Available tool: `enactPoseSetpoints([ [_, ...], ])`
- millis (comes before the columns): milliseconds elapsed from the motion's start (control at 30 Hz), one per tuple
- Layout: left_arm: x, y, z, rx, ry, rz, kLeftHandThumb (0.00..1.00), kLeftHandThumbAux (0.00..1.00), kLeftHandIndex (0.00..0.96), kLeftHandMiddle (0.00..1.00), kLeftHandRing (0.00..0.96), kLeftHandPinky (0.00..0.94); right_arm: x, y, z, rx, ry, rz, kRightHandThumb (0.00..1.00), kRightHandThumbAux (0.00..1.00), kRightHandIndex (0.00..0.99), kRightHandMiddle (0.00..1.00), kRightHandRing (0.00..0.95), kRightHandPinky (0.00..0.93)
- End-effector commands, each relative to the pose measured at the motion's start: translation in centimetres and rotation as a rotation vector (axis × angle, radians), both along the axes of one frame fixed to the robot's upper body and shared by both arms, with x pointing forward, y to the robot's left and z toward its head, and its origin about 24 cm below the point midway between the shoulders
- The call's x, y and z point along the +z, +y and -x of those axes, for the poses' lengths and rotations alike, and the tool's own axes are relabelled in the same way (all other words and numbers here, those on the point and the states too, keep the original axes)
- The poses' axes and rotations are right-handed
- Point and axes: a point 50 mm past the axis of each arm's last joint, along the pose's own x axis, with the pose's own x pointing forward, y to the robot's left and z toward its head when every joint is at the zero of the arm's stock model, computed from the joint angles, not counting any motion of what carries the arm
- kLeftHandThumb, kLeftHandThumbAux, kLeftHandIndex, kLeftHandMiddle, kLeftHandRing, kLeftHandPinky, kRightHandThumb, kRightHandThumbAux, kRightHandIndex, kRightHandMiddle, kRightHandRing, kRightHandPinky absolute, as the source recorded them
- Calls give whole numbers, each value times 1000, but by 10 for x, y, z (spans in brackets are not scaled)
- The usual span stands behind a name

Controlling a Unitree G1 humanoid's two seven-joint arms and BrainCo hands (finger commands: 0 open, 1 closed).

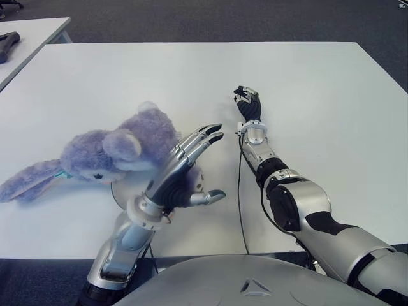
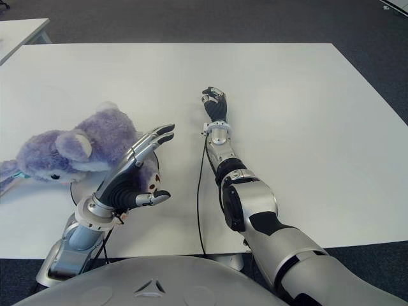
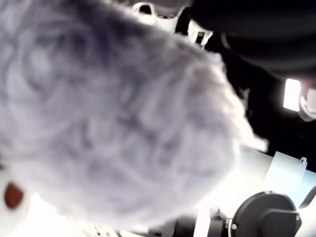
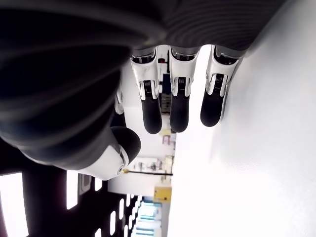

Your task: Put the doll into the plate.

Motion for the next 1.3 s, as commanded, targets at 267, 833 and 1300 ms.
enactPoseSetpoints([
  [267,7,3,-3,31,-43,-9,108,254,0,0,0,0,-91,30,71,52,427,-36,692,742,396,187,170,171],
  [833,22,6,-3,-4,-40,26,25,259,0,0,0,0,-91,32,72,25,428,-66,692,741,398,192,161,157],
  [1300,46,7,7,73,147,-56,0,309,0,0,0,0,-91,33,71,39,424,-74,696,741,398,220,178,178],
])
